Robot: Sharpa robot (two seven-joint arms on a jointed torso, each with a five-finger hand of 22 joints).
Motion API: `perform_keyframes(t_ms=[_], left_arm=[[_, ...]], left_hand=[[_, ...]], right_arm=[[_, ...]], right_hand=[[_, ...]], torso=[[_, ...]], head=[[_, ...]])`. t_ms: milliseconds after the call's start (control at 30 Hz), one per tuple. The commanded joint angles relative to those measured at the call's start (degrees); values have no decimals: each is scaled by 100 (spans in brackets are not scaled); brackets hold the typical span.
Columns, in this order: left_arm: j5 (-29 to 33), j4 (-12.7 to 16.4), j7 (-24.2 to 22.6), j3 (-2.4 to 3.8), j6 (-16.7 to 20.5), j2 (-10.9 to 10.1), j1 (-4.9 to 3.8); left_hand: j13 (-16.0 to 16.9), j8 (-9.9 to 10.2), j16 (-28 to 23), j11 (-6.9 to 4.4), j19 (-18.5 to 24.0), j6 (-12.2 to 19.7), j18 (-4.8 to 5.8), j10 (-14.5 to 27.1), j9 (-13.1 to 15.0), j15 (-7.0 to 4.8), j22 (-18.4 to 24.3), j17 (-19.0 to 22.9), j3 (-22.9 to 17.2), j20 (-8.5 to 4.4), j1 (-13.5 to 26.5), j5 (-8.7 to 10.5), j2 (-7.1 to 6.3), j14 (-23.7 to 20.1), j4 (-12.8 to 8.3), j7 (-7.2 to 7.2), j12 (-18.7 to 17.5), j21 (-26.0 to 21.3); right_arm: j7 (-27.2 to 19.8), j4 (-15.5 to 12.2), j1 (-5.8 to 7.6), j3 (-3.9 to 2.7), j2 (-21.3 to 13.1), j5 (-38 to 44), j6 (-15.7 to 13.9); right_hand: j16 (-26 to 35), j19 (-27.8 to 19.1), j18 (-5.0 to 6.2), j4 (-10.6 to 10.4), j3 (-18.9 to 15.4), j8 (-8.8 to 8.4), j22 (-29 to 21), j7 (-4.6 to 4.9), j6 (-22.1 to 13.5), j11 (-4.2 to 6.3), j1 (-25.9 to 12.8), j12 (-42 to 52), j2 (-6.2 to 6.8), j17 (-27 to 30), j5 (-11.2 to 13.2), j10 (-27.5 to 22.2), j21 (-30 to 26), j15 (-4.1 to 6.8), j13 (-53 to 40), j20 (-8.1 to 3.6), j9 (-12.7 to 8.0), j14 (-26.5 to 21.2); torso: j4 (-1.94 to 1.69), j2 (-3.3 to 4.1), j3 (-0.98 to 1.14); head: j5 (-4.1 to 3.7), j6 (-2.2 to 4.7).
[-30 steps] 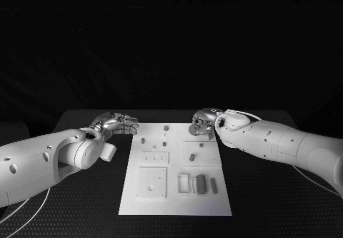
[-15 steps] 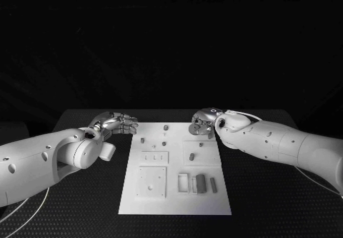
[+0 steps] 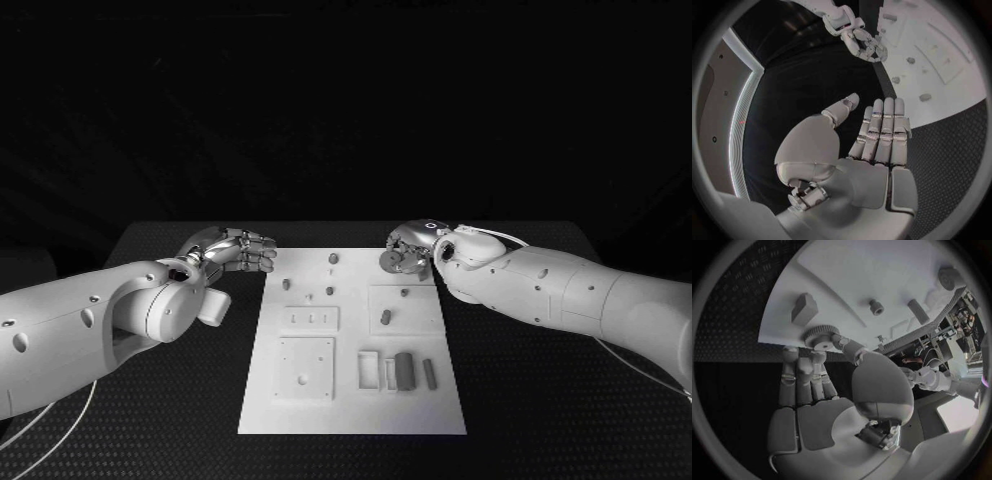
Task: Assemble the parts on the task board
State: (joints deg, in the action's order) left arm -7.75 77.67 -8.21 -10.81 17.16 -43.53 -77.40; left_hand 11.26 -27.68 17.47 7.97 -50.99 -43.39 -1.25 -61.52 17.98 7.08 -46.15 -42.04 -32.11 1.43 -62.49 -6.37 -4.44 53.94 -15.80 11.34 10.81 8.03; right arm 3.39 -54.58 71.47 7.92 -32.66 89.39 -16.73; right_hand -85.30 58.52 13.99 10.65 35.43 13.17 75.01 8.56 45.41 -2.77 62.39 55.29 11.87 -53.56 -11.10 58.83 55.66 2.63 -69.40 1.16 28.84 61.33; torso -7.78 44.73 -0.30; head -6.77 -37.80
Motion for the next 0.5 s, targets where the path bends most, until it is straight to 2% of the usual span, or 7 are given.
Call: perform_keyframes(t_ms=[33,200,400,500], left_arm=[[-23,12,-32,4,-57,1,-7],[-26,6,-30,4,-58,0,-7],[-26,13,-32,4,-56,-6,-7],[-26,15,-32,4,-57,-6,-7]], left_hand=[[6,23,-32,26,-40,28,-91,22,-4,8,-5,-6,27,-4,-29,21,-48,22,-6,16,-25,-29],[7,24,-35,26,-40,30,-91,24,-5,9,-6,-7,27,-4,-31,21,-49,21,-6,17,-26,-31],[8,25,-37,27,-39,31,-91,24,-5,9,-6,-9,27,-3,-30,21,-49,21,-6,18,-28,-33],[8,25,-38,27,-40,31,-90,24,-5,9,-6,-10,27,-2,-29,21,-49,21,-5,18,-28,-33]], right_arm=[[81,14,-59,37,-15,-1,195],[103,-11,-59,36,-45,-15,80],[102,-43,-58,35,-77,-15,80],[91,-48,-58,35,-78,-18,116]], right_hand=[[-3,-39,101,-55,9,-46,71,167,73,-101,4,42,80,10,27,-161,-24,-30,15,14,-21,-39],[7,-74,101,-118,34,-114,71,217,-62,-149,14,65,149,23,28,-244,-54,-76,47,36,-70,-101],[-4,-75,101,-126,41,-95,75,217,-35,-151,36,85,141,22,30,-252,-52,-81,55,39,-69,-107],[-24,-72,101,-121,42,-42,84,198,47,-136,70,120,84,22,32,-250,-44,-69,69,40,-55,-106]], torso=[[1,1,0],[-1,0,1],[-2,1,-2],[-3,2,-1]], head=[[-5,6],[-15,13],[-23,25],[-25,24]])
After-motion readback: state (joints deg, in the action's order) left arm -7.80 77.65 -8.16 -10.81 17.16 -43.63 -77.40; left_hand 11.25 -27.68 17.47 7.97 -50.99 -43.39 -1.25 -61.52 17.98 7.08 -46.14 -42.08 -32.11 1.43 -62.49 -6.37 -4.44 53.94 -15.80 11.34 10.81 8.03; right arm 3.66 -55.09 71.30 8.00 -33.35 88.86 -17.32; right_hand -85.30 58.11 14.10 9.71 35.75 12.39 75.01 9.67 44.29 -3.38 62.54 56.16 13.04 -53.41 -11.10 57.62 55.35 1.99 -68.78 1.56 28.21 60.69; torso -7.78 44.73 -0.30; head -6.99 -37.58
